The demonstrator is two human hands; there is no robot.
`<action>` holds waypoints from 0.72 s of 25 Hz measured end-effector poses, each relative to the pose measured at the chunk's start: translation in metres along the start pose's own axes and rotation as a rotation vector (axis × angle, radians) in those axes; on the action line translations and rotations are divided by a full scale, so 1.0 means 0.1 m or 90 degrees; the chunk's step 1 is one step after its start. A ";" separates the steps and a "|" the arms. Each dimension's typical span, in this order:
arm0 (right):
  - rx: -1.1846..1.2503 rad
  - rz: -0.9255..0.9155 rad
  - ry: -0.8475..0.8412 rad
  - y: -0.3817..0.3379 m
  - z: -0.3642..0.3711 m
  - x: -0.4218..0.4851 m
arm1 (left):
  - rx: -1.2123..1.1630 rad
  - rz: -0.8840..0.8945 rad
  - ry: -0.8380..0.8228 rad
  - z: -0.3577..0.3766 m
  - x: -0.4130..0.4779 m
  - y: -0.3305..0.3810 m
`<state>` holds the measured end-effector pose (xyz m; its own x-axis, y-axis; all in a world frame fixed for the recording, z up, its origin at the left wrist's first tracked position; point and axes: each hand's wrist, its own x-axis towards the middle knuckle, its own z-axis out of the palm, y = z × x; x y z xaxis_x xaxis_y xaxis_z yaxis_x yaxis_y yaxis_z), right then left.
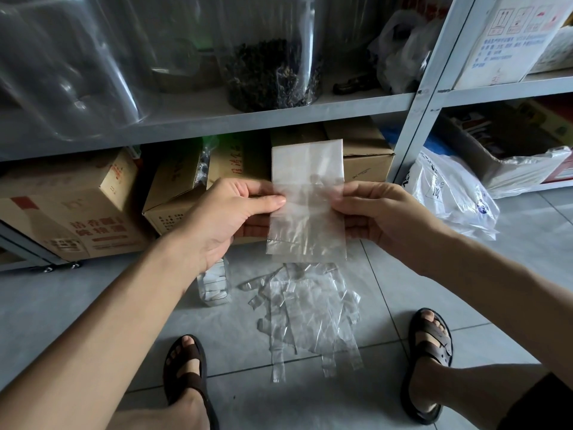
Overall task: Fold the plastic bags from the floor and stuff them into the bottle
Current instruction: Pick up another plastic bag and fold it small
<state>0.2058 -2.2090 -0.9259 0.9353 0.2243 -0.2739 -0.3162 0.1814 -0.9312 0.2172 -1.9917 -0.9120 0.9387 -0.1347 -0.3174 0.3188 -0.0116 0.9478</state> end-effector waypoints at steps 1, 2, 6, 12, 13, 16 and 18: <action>0.012 0.000 0.000 0.00 -0.01 0.00 | -0.012 -0.004 -0.009 0.00 0.00 0.01; 0.018 0.000 -0.003 0.00 -0.01 0.01 | -0.024 -0.007 -0.022 -0.01 -0.01 0.02; 0.019 0.002 -0.006 0.01 -0.03 0.02 | -0.044 -0.036 -0.051 -0.03 -0.03 0.04; 0.037 -0.004 -0.032 -0.01 -0.02 0.01 | -0.075 -0.054 -0.044 -0.02 -0.01 0.01; 0.040 -0.004 -0.030 -0.01 -0.02 0.01 | -0.086 -0.054 -0.058 -0.03 -0.02 0.02; 0.030 -0.006 -0.030 0.00 -0.02 0.02 | -0.098 -0.040 -0.090 -0.03 -0.03 0.02; 0.022 -0.015 -0.034 0.00 -0.02 0.01 | -0.101 -0.047 -0.085 -0.03 -0.02 0.02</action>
<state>0.2070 -2.2110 -0.9264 0.9327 0.2709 -0.2382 -0.3009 0.2202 -0.9279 0.2163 -1.9883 -0.9100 0.8896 -0.2692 -0.3689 0.4128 0.1284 0.9017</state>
